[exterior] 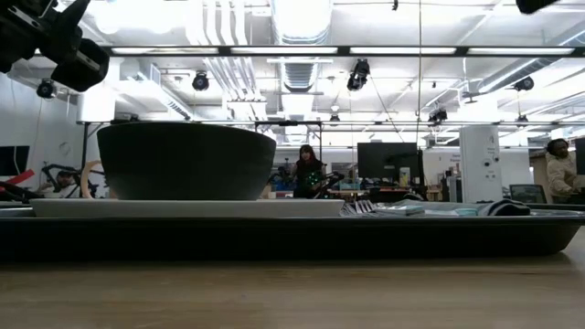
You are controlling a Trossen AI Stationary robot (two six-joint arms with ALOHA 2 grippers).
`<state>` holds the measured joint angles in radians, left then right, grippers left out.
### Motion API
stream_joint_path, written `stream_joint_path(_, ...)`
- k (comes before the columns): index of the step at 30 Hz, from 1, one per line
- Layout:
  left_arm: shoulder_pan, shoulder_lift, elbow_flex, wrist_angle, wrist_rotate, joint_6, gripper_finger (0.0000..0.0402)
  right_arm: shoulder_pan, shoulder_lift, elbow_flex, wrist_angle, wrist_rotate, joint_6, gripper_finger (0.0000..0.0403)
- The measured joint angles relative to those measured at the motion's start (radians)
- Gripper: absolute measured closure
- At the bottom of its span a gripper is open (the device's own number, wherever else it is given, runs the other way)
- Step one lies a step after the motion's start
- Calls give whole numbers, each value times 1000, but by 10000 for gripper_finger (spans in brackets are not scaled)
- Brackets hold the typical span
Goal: Set up tray
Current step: Return to Home Position
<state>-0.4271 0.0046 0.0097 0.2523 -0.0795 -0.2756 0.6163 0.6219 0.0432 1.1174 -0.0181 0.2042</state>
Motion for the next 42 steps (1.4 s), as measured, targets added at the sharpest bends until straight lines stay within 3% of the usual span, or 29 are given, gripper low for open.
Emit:
stream_joint_path(14,0,-1,2,4,-1,-41,275,-1,-56,-35,23,15,-51,394)
stream_joint_path(28,0,-1,1,10,-1,-50,275,0,-449,-34,-291,96,-175,394)
stream_joint_path(33,0,-1,1,131,-1,47,275,-1,-621,-34,-450,100,-186,394)
stream_joint_path(42,0,-1,1,167,0,28,275,-1,-622,-34,-477,131,-208,394)
